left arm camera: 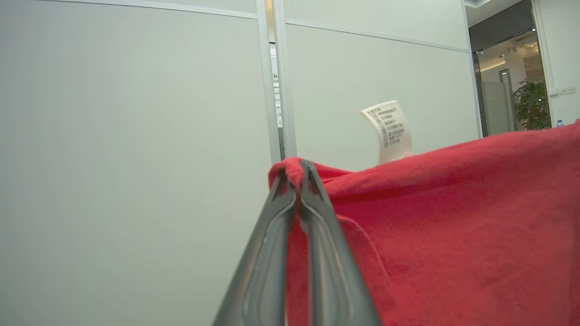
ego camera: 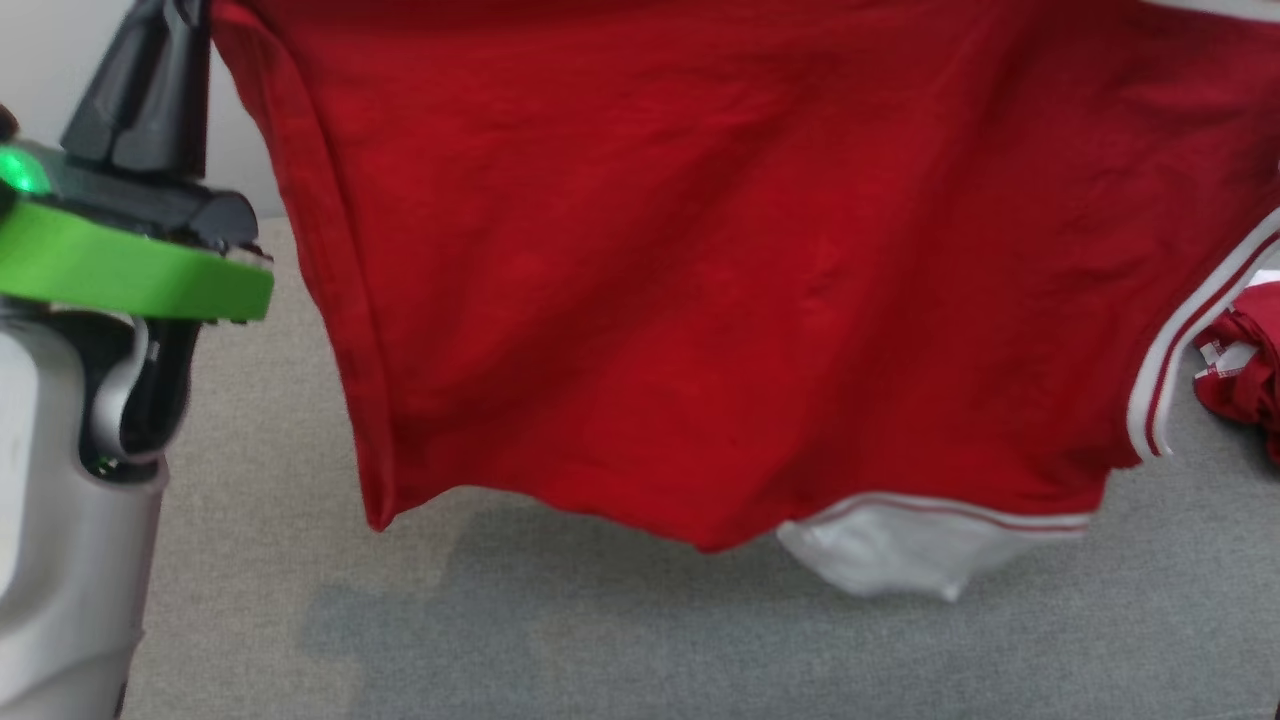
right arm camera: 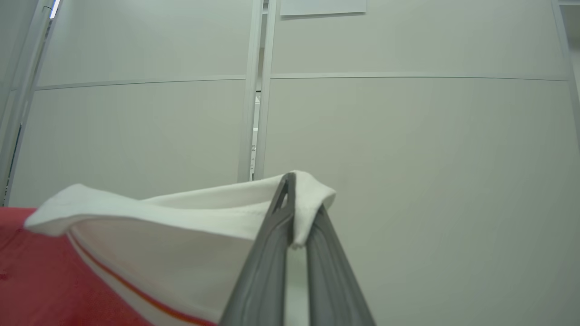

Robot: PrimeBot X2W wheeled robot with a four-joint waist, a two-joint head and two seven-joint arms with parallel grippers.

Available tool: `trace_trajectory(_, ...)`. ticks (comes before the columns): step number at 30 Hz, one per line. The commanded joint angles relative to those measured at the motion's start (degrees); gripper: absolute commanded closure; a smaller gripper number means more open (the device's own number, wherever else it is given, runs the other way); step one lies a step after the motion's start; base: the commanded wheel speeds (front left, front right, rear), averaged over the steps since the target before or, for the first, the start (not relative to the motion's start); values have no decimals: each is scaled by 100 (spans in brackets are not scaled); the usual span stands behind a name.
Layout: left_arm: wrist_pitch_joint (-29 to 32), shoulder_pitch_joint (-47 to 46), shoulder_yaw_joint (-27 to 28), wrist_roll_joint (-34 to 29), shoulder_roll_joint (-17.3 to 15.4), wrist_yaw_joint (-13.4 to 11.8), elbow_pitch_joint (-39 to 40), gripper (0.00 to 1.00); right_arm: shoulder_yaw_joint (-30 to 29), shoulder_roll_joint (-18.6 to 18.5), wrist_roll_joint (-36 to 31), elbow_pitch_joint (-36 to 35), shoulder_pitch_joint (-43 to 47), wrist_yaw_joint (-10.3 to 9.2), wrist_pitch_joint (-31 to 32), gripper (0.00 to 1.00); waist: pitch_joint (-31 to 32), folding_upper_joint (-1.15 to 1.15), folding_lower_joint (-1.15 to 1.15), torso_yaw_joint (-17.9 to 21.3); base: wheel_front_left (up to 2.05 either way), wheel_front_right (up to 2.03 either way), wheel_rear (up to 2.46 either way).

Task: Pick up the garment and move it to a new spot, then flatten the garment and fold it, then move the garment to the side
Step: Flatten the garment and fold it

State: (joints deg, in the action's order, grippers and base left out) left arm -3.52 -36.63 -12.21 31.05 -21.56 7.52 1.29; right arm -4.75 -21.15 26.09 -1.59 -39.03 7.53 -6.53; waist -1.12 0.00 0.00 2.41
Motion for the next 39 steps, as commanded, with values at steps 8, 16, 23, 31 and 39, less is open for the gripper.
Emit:
trace_trajectory(8, 456, -1202, 95, 294, 157, -138, -1053, 100, 655, -120, -351, 1248, -1728, -10, 295, 100, -1266, 0, 0, -100, 0, 0, 0)
trace_trajectory(16, -296, -2575, 233, 78, 319, -202, -2422, 100, 408, 141, -1065, 2607, -3506, -15, -493, 100, -2107, 0, 0, -17, 0, 0, 0)
trace_trajectory(23, -983, -2651, 255, 10, 437, -138, -3168, 100, 192, 308, -1070, 3157, -3288, -17, -790, 100, -2132, 0, 0, 96, 0, 0, 0)
trace_trajectory(31, -1180, -730, 643, -47, 860, -101, -3559, 100, 316, 524, -362, 3150, -908, -18, -874, 100, -2024, 0, 0, 214, 0, 0, 0)
trace_trajectory(39, -1174, 1363, 1486, -512, 1617, -43, -3502, 100, 290, 962, 30, 2753, 1399, -18, -873, 100, -1693, 0, 0, 283, 0, 0, 0)
